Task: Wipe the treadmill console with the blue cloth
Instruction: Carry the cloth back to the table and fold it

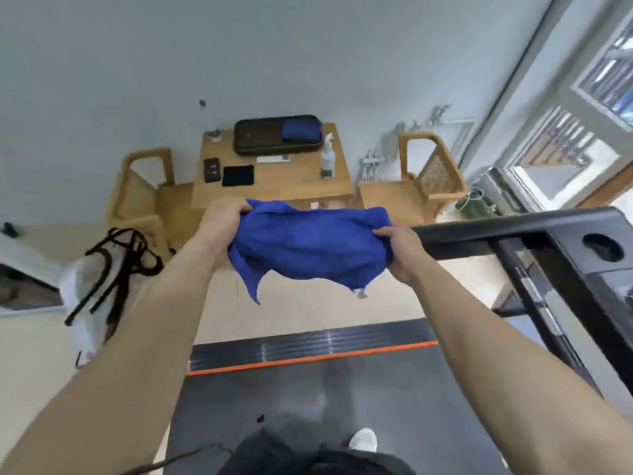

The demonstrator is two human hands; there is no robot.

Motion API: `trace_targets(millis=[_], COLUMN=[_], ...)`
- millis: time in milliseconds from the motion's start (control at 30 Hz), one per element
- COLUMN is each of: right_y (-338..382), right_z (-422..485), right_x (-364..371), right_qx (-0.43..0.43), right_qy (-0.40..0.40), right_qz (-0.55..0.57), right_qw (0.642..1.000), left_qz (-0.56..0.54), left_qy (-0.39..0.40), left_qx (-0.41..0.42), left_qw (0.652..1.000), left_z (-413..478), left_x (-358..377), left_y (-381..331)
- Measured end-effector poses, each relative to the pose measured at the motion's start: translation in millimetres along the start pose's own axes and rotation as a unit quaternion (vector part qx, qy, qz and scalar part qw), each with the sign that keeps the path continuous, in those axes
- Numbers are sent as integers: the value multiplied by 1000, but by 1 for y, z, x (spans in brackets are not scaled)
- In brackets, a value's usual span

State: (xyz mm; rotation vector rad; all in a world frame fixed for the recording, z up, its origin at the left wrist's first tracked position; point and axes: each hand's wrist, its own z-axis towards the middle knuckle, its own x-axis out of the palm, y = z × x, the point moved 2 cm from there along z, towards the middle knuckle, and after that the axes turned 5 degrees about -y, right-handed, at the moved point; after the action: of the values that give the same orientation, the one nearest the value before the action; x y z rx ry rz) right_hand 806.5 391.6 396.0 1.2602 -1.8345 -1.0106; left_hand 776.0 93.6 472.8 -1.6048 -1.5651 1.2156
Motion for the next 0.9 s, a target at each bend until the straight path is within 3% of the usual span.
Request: trace_targets(millis=[133,233,367,567,767,900], right_y=[-11,-31,-68,-131,-183,-207], right_z=[-6,-18,-50,-119,-163,-161], right_x=[130,239,375,540,650,717], right_qx=[51,37,3,-67,-117,-164], right_qy=[36,117,191,303,430,465], right_qz=[-26,-59,-135,-196,-232,-263], right_qw=[998,991,972,930,865,829], left_qz=[30,66,-34,-187,-192,-167], left_qy=[-217,-278,-341,-312,-354,-350], left_qx=[44,42,17,-49,-81,-102], left_qw=[975,957,939,930,912,916], left_z=[18,14,-4,-26,-14,4], left_x=[-141,-236,-338,-416,-488,-547], left_y=[51,87,128,172,207,220])
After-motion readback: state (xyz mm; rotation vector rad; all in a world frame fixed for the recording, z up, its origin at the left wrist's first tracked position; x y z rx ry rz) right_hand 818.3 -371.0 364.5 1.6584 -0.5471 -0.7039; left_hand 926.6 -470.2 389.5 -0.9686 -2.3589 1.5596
